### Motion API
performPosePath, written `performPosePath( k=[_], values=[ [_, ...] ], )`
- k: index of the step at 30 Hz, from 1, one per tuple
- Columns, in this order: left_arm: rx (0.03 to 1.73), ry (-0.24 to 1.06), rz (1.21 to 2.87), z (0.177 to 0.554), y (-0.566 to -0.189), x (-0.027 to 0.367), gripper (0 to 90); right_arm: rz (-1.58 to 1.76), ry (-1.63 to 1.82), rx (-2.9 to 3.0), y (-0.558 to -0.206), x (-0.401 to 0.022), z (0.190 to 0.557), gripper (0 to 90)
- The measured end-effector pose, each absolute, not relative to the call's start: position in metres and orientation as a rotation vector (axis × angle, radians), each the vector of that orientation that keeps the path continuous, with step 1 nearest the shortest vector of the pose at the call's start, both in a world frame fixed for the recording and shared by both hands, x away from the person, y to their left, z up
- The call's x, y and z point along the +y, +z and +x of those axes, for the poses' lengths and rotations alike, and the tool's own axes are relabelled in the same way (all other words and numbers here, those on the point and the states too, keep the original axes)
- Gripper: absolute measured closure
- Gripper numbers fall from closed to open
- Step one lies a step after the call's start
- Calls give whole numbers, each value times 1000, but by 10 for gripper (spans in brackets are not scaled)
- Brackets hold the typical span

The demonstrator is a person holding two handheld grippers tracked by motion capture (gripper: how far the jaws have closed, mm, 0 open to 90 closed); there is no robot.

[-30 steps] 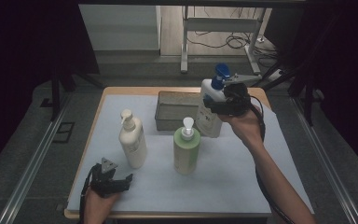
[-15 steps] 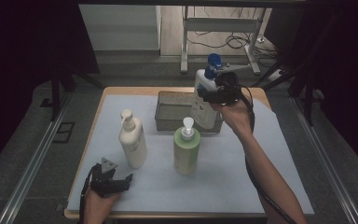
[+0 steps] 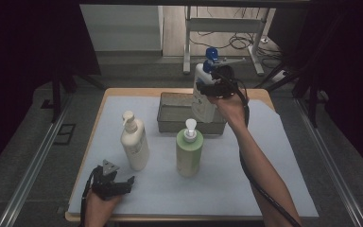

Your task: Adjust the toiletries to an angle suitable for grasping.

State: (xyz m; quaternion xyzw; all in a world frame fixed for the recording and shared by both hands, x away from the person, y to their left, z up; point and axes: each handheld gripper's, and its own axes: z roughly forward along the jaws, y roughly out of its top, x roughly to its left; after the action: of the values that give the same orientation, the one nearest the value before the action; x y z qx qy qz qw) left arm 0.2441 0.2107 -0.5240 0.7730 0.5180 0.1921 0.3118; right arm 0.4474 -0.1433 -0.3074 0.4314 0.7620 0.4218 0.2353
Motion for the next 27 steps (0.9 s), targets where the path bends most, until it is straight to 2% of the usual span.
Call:
performPosePath(
  k=[17, 27],
  values=[
    [1367, 504, 2040, 244, -524, 211, 122, 1193, 1130, 2070, -329, -116, 477, 400],
    [1369, 503, 2042, 244, -524, 211, 122, 1193, 1090, 2099, -348, -109, 482, 399]
  ],
)
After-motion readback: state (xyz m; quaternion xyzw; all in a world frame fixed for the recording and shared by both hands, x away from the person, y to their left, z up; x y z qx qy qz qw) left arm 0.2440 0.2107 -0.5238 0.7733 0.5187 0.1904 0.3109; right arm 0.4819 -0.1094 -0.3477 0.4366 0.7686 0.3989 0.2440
